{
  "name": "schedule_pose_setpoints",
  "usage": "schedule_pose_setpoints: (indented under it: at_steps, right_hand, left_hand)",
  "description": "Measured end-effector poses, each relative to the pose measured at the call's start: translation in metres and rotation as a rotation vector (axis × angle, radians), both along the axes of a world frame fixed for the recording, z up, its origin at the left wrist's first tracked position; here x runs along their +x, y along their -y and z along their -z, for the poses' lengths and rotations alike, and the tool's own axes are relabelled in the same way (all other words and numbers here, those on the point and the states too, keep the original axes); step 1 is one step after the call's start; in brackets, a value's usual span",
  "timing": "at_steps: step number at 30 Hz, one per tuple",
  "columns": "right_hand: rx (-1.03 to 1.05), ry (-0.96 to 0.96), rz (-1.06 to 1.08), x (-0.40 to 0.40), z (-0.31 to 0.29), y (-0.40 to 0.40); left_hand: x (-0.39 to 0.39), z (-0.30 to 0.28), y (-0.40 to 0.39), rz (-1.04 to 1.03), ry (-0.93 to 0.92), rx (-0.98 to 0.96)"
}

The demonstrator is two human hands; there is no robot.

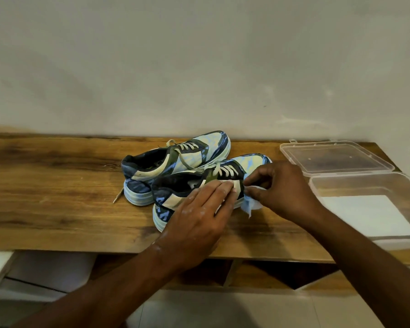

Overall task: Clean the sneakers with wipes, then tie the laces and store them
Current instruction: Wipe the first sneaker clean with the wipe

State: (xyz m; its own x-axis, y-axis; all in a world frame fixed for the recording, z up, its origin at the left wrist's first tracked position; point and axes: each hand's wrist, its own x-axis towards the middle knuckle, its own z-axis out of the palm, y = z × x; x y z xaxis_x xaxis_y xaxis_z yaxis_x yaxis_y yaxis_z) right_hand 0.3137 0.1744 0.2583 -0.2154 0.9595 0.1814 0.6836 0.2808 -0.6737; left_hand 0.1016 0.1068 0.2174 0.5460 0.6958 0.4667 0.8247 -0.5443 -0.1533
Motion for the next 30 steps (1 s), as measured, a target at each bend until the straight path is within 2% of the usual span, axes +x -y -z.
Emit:
schedule_pose_setpoints:
  at_steps: [2,7,11,16,20,27,30]
  right_hand:
    - [0.006,-0.017,0.037,0.010,-0.003,-0.005]
    - [0.186,-0.023,0.191,0.029,-0.004,-0.015]
    - [0.168,0.029,0.120,0.017,0.012,-0.007]
    - [0.193,-0.015,0.067,-0.001,0.017,0.009]
    - [0.252,0.141,-0.053,-0.007,0.019,0.024]
    - [0.323,0.063,0.185,0.036,0.010,-0.002]
    - [0.289,0.048,0.082,0.012,0.014,0.014]
  left_hand:
    - [0.010,-0.003,-0.008,-0.004,-0.043,0.011]
    - [0.026,0.000,-0.025,-0.088,-0.119,-0.009]
    - [0.028,0.002,-0.028,-0.095,-0.126,-0.037]
    - [0.022,0.000,-0.027,-0.091,-0.109,-0.046]
    - [0.015,0.004,-0.024,-0.056,-0.040,-0.066]
    - [0.008,0.006,-0.018,0.008,-0.014,-0.068]
    - [0.009,0.007,-0.018,0.012,-0.016,-0.071]
